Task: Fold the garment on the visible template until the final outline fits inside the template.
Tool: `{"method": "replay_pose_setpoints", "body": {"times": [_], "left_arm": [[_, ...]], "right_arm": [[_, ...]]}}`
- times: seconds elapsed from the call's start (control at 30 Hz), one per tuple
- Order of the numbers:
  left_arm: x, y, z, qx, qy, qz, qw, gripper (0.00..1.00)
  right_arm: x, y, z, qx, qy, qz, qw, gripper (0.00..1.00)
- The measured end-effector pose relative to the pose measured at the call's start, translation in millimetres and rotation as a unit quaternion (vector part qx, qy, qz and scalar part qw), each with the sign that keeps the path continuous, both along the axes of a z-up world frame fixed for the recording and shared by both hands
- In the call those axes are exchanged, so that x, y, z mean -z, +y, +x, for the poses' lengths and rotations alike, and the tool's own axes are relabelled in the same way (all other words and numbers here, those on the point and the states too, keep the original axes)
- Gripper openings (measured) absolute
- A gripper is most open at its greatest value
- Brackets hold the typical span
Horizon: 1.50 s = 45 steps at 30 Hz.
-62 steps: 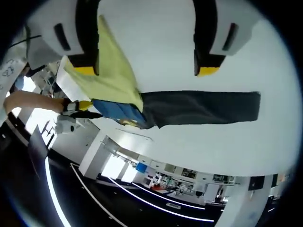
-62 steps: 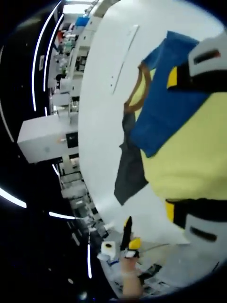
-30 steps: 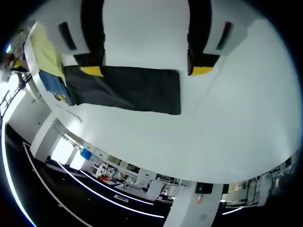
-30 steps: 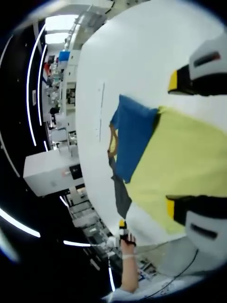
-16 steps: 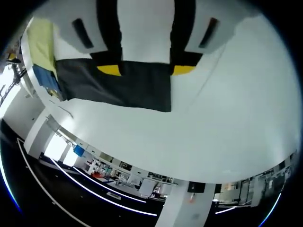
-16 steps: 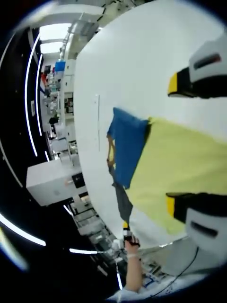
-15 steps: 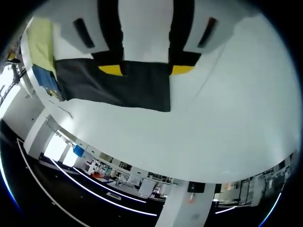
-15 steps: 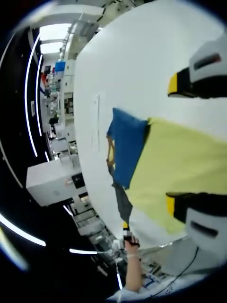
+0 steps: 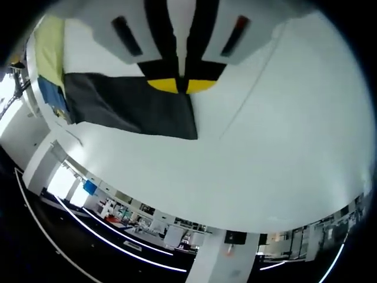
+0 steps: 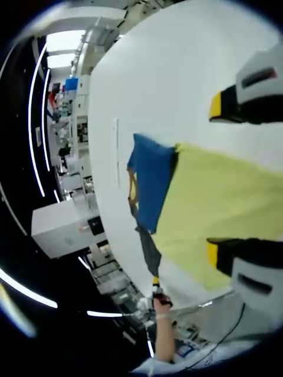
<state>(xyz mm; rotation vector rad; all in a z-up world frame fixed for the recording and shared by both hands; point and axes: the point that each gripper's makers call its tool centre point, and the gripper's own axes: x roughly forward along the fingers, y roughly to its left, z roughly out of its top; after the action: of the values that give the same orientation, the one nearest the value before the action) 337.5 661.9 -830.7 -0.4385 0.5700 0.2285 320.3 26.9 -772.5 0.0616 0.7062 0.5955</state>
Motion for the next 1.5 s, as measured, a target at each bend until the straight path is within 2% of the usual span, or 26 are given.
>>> {"method": "replay_pose_setpoints", "body": {"times": [0.1,0.27,0.37,0.57,0.6,0.7,0.77,0.83,0.93,1.0,1.1,1.3,1.5], "left_arm": [[-13.9,1,8.9,0.01,-0.027,-0.022,0.9993,0.0],[-47.0,-24,20.9,0.064,-0.055,-0.026,0.9961,0.0],[-71.6,-44,32.5,0.098,-0.085,-0.038,0.9908,0.0],[-97.2,-84,52.7,0.146,-0.103,-0.045,0.9829,0.0],[-103.2,-100,54.9,0.159,-0.105,-0.046,0.9805,0.0],[-109.7,-125,65.1,0.195,-0.105,-0.049,0.9738,0.0],[-113.2,-142,70.2,0.216,-0.104,-0.04,0.97,0.0],[-117.4,-159,81.3,0.236,-0.109,-0.046,0.9646,0.0],[-125.7,-189,92.2,0.256,-0.115,-0.052,0.9583,0.0],[-132.9,-221,98.2,0.277,-0.119,-0.059,0.9516,0.0],[-138.0,-252,106.3,0.298,-0.123,-0.064,0.9444,0.0],[-145.1,-300,127.1,0.328,-0.131,-0.083,0.9319,0.0],[-149.3,-334,137.9,0.342,-0.141,-0.105,0.9233,0.0]], "right_arm": [[-2.2,0,1,0.001,-0.003,0.002,1.0,0.79],[-3.2,1,3,-0.004,-0.007,0.005,1.0,0.77],[-3.4,1,5,-0.003,-0.009,0.012,0.9999,0.77],[-4.0,3,3,-0.006,-0.01,0.021,0.9997,0.76],[-4.2,2,3,-0.006,-0.01,0.022,0.9997,0.76],[-5.5,0,2,-0.002,-0.012,0.027,0.9996,0.75],[-5.8,-2,2,0.001,-0.012,0.031,0.9994,0.75],[-5.8,-6,1,0.004,-0.014,0.03,0.9994,0.75],[-5.1,-13,-1,0.013,-0.013,0.031,0.9994,0.75],[-3.8,-18,-2,0.016,-0.011,0.03,0.9994,0.75],[-4.3,-25,-4,0.025,-0.012,0.033,0.9991,0.75],[-2.8,-37,-7,0.041,-0.012,0.039,0.9983,0.74],[2.2,-44,-12,0.053,-0.007,0.044,0.9976,0.74]]}}
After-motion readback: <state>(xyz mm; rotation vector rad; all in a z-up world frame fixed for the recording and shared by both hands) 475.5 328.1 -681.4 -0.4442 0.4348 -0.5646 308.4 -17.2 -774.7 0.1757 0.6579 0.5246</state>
